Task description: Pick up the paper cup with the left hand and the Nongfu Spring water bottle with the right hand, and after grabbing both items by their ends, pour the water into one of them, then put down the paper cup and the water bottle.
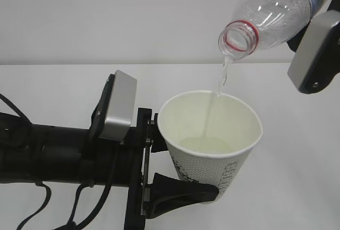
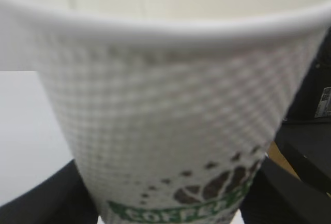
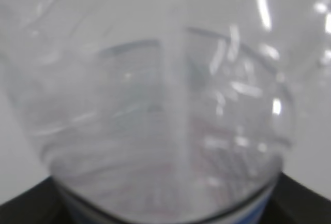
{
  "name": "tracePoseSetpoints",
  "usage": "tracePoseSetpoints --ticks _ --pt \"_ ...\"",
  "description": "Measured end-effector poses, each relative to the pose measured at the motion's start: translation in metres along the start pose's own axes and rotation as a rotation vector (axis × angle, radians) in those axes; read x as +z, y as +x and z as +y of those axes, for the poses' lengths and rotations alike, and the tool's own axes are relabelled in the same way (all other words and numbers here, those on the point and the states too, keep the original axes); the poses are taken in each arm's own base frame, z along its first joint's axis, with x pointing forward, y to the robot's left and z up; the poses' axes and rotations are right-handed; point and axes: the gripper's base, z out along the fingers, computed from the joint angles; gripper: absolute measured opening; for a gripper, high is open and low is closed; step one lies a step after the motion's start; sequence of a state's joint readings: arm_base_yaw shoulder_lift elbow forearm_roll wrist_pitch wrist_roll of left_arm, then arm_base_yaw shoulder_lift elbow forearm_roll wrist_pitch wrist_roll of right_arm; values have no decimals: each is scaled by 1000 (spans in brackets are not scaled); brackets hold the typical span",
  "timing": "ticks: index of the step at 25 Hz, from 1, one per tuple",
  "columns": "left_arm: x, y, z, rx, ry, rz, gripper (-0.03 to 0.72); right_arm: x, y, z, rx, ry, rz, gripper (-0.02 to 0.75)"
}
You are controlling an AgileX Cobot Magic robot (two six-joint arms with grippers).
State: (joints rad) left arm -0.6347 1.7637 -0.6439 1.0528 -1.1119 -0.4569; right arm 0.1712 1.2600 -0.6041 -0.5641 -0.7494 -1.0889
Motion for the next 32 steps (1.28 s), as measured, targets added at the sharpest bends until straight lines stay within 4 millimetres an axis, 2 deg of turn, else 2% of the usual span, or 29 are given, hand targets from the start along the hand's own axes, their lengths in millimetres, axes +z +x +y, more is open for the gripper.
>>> tracePoseSetpoints --ticks 32 --pt "0 0 0 0 0 0 525 0 -1 -1 -7 13 -7 485"
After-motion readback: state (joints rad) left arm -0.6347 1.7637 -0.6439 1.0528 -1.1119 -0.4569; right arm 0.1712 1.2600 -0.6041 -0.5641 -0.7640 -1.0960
